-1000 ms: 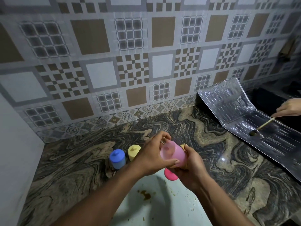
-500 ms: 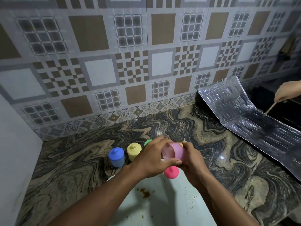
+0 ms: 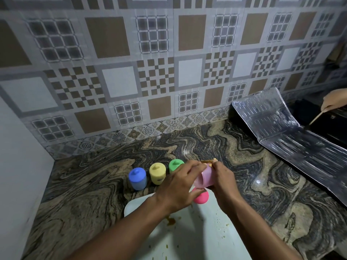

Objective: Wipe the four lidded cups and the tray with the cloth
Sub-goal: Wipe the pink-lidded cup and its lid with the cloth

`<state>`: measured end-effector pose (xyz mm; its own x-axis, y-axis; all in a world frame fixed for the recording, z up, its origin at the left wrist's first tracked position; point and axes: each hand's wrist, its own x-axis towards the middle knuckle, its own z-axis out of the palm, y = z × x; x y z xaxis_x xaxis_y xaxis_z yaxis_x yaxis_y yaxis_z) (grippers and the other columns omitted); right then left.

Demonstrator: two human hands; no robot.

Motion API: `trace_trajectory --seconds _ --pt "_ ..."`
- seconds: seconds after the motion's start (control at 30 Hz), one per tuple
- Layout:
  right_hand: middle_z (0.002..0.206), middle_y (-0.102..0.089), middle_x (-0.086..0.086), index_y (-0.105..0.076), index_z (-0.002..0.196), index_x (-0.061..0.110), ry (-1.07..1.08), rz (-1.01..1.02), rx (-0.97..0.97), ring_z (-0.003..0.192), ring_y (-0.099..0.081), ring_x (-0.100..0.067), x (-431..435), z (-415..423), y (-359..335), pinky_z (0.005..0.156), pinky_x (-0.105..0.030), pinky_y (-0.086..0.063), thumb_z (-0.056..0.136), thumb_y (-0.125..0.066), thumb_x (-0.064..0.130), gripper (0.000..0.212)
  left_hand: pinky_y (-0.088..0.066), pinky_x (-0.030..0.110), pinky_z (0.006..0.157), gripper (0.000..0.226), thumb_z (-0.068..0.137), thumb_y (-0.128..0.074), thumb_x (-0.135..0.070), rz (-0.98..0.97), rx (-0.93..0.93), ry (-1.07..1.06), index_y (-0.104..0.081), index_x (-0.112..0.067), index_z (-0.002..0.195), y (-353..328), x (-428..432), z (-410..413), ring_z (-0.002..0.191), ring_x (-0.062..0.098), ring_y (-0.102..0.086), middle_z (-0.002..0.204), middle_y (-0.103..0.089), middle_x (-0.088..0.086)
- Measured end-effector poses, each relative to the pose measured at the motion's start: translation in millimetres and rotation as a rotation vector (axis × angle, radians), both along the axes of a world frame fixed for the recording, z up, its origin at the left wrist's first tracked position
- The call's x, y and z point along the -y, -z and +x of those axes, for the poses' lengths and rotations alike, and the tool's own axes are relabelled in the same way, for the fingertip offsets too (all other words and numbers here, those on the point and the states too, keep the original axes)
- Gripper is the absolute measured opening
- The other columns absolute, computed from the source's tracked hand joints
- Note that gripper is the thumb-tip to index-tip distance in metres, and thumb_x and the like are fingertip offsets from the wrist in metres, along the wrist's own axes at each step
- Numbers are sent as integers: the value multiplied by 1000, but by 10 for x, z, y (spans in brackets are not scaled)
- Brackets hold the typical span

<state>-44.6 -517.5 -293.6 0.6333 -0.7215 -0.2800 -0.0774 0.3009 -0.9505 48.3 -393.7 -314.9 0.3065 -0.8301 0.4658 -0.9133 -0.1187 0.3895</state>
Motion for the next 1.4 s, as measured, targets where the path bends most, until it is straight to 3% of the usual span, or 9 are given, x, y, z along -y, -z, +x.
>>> trace_trajectory --seconds 0.17,0.37,0.5,0.7,0.83,1.0,1.17,1.27,1.4 --pt "59 -59 -1 -63 75 12 42 -27 7 53 -50 -15 -9 -28 9 50 -26 -38 98 -48 23 30 -57 34 86 79 66 -80 -64 -17 -462 -156 -57 -27 132 -48 30 -39 94 5 -66 112 -64 -10" --pt "73 -64 -9 -70 85 8 20 -23 38 66 -55 -22 37 -3 31 60 -33 -44 98 -48 25 31 -48 32 99 73 80 -76 -50 -18 -79 -18 -50 -18 140 -20 39 17 117 16 -57 130 -56 -2" --pt "71 -62 -11 -67 80 10 36 -42 32 66 -53 -22 48 51 49 59 -33 -41 97 -50 26 29 -57 33 83 70 72 -79 -57 -17 -423 -137 -56 -26 130 -67 47 -8 92 5 -66 111 -65 -10" --pt "73 -62 -10 -70 80 13 20 -33 47 70 -53 -23 67 101 50 63 -37 -42 95 -49 28 29 -49 36 99 73 80 -75 -44 -53 -129 -26 -45 -22 143 -6 42 40 120 16 -56 134 -51 -3" --pt "71 -63 -10 -70 81 8 44 -75 53 68 -52 -22 75 123 74 61 -33 -40 92 -51 30 30 -58 34 85 76 67 -78 -65 -35 -524 -185 -52 -35 131 -40 96 0 96 6 -68 116 -66 -11" --pt "75 -65 -10 -72 89 7 22 -38 65 70 -55 -22 91 97 114 65 -36 -43 97 -47 30 35 -52 40 93 69 80 -72 -42 -26 -35 -39 -48 -20 140 13 91 22 117 20 -58 131 -53 -3" --pt "67 -57 -6 -66 81 6 37 -75 42 63 -48 -18 103 81 136 57 -29 -38 97 -48 27 33 -53 32 95 87 70 -77 -64 3 -434 -165 -43 -32 143 5 103 -12 109 8 -62 130 -58 -9" --pt "73 -61 -15 -66 86 1 27 -41 26 70 -53 -24 84 80 162 64 -37 -41 95 -48 33 39 -53 39 90 67 79 -75 -43 2 -211 -100 -49 -25 138 80 109 -2 107 16 -60 123 -59 -4" --pt "79 -67 -19 -71 89 5 25 151 -64 69 -60 -29 163 132 111 56 -35 -49 96 -47 22 30 -53 41 90 69 82 -71 -39 78 91 -19 -42 -23 143 68 95 111 112 25 -55 127 -52 3"
